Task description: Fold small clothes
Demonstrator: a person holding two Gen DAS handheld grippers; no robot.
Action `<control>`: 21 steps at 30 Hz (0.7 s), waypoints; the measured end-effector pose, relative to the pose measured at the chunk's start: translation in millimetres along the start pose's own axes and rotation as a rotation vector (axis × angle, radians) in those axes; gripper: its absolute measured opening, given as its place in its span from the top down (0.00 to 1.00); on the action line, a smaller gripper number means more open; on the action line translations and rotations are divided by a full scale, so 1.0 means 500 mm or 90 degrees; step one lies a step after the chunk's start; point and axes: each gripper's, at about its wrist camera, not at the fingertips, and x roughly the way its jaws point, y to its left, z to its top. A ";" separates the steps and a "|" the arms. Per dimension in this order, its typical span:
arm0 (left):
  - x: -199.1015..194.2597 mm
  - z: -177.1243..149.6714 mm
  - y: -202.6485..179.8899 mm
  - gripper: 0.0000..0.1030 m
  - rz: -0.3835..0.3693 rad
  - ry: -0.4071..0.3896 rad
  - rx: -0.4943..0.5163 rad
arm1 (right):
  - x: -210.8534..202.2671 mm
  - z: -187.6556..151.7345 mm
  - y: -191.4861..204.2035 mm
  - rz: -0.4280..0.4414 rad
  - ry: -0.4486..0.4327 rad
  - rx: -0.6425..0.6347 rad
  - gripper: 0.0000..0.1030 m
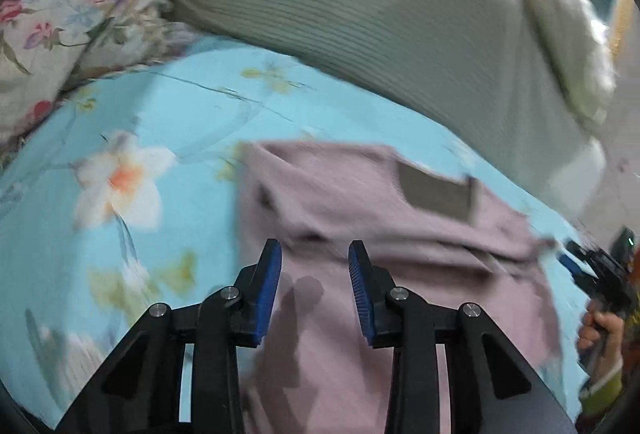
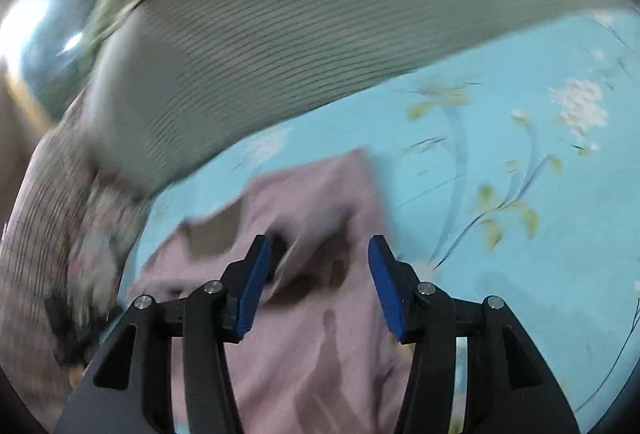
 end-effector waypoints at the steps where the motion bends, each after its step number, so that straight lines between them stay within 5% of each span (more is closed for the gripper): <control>1: -0.004 -0.018 -0.022 0.66 -0.015 0.011 0.020 | 0.015 -0.013 0.023 0.007 0.031 -0.037 0.53; 5: 0.033 -0.068 -0.115 0.66 -0.064 0.069 0.104 | 0.117 -0.061 0.118 -0.002 0.168 -0.205 0.62; 9: 0.130 -0.055 -0.151 0.66 -0.013 0.132 0.164 | 0.209 -0.034 0.119 -0.067 0.202 -0.262 0.66; 13: 0.188 0.001 -0.126 0.81 -0.004 0.129 0.165 | 0.233 0.050 0.053 -0.136 0.132 -0.199 0.68; 16: 0.213 0.072 -0.091 0.85 0.075 0.083 0.156 | 0.214 0.113 -0.018 -0.181 0.038 -0.089 0.69; 19: 0.232 0.139 -0.028 0.89 0.125 0.041 0.076 | 0.188 0.130 -0.064 -0.165 -0.011 0.015 0.69; 21: 0.235 0.164 0.013 0.91 0.102 0.034 0.007 | 0.177 0.119 -0.055 -0.159 -0.011 0.017 0.68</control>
